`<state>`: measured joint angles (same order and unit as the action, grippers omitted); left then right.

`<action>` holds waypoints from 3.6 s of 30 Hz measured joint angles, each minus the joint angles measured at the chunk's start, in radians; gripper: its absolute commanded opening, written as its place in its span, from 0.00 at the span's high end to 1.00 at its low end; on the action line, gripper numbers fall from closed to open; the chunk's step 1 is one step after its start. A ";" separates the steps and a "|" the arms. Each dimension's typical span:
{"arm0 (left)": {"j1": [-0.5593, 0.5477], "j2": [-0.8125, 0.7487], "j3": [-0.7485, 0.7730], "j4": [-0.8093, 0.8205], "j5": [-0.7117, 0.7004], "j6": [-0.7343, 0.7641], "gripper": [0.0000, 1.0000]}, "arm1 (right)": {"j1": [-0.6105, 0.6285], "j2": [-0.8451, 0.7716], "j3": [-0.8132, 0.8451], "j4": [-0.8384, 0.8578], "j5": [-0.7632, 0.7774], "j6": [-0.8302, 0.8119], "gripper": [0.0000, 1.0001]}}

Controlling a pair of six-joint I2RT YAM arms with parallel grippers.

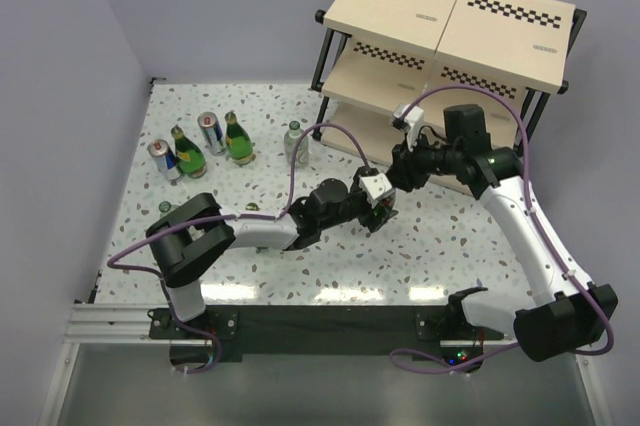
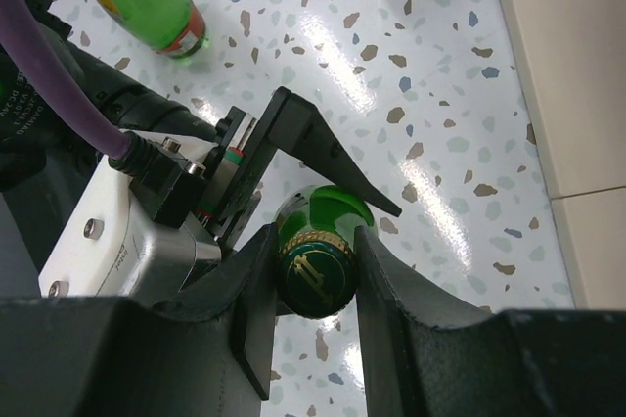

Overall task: Place and organize the beverage onto the shelf
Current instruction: Pick up the drink from the center of the board, then place the drink on the shelf.

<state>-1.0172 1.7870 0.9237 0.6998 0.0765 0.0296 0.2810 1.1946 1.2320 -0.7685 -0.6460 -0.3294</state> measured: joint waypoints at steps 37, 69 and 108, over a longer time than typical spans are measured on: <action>0.168 0.102 -0.007 0.101 -0.134 -0.146 1.00 | -0.221 -0.171 -0.204 0.208 -0.222 -0.043 0.17; 0.314 0.339 0.281 0.084 -0.087 -0.143 1.00 | -0.238 -0.154 -0.211 0.180 -0.246 -0.091 0.17; 0.343 0.439 0.423 0.076 -0.076 -0.130 1.00 | -0.238 -0.146 -0.211 0.169 -0.264 -0.091 0.17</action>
<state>-0.6739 2.2265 1.3472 0.7761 0.0010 -0.1009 0.0433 1.0481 1.0214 -0.5991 -0.9100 -0.4202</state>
